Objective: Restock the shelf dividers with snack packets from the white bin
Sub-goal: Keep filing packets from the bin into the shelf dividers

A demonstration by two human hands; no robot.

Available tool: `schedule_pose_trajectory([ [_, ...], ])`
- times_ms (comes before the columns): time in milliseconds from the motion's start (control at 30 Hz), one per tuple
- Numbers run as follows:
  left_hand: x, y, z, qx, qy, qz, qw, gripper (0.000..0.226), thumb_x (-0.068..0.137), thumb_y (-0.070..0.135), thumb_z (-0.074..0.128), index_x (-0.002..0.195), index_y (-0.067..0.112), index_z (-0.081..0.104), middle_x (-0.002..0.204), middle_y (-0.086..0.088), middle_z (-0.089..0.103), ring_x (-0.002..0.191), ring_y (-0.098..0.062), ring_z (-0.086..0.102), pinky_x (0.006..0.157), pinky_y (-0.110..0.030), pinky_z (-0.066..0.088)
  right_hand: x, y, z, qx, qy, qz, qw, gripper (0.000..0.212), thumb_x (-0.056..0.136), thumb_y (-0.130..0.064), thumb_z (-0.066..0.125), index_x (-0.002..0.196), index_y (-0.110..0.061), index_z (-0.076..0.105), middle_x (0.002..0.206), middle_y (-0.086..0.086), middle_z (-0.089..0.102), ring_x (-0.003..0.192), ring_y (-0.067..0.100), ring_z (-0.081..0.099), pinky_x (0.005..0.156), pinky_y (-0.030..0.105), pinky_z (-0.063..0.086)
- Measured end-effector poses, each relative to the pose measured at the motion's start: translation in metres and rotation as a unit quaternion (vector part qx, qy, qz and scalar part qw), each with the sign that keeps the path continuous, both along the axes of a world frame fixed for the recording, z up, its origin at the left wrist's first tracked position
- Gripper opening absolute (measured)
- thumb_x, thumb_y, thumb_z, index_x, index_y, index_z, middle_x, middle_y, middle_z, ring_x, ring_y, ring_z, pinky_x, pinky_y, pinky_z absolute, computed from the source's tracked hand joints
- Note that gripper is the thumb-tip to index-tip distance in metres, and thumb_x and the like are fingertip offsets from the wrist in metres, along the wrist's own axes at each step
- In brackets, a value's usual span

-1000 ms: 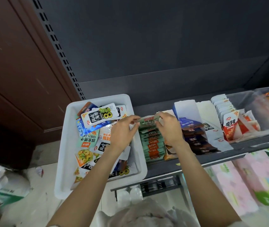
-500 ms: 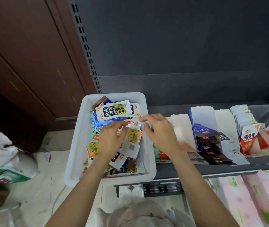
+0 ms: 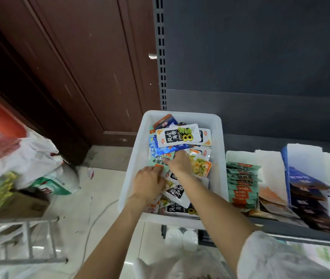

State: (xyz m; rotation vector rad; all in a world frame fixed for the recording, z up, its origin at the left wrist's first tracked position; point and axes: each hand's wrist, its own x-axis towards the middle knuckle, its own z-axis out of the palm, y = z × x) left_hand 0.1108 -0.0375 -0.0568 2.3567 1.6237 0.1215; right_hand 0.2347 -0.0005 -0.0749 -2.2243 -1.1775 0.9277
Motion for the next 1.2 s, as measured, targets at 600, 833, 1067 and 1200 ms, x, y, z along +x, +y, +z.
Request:
schedule_pose_trajectory([
  [600, 0.078, 0.024, 0.085, 0.024, -0.196, -0.289, 0.937, 0.028, 0.085, 0.021, 0.065, 0.112, 0.016, 0.062, 0.102, -0.002, 0.066, 0.098, -0.022, 0.059, 0.079, -0.030, 0.044, 0.118, -0.123, 0.156, 0.257, -0.175, 0.135, 0.941, 0.024, 0.088, -0.023, 0.064, 0.110, -0.029, 0.057, 0.095, -0.010, 0.070, 0.085, 0.011, 0.065, 0.075, 0.027, 0.050],
  [833, 0.157, 0.009, 0.104, -0.052, -0.407, -0.220, 0.885, 0.019, 0.089, 0.024, 0.063, 0.105, 0.016, 0.067, 0.090, 0.010, 0.069, 0.081, -0.001, 0.062, 0.068, -0.017, 0.047, 0.179, -0.157, 0.160, 0.373, -0.162, -0.037, 0.913, 0.011, 0.090, -0.010, 0.060, 0.100, -0.014, 0.065, 0.090, -0.009, 0.066, 0.080, -0.002, 0.060, 0.068, 0.011, 0.046],
  [1067, 0.182, 0.012, 0.064, -0.105, -0.320, -0.247, 0.909, 0.027, 0.096, 0.025, 0.051, 0.102, 0.005, 0.068, 0.103, -0.005, 0.064, 0.092, -0.016, 0.059, 0.078, -0.029, 0.047, 0.206, -0.142, 0.130, 0.305, -0.287, -0.019, 0.908, 0.013, 0.092, -0.016, 0.054, 0.100, -0.018, 0.064, 0.090, -0.003, 0.068, 0.078, 0.020, 0.063, 0.063, 0.036, 0.050],
  [1200, 0.173, 0.015, 0.047, -0.052, -0.236, -0.254, 0.936, 0.023, 0.094, 0.021, 0.054, 0.103, 0.004, 0.066, 0.099, -0.010, 0.064, 0.085, -0.021, 0.060, 0.073, -0.032, 0.048, 0.197, -0.137, 0.126, 0.275, -0.321, 0.022, 0.906, 0.014, 0.092, -0.014, 0.052, 0.098, -0.019, 0.064, 0.086, -0.001, 0.066, 0.076, 0.023, 0.062, 0.059, 0.037, 0.049],
])
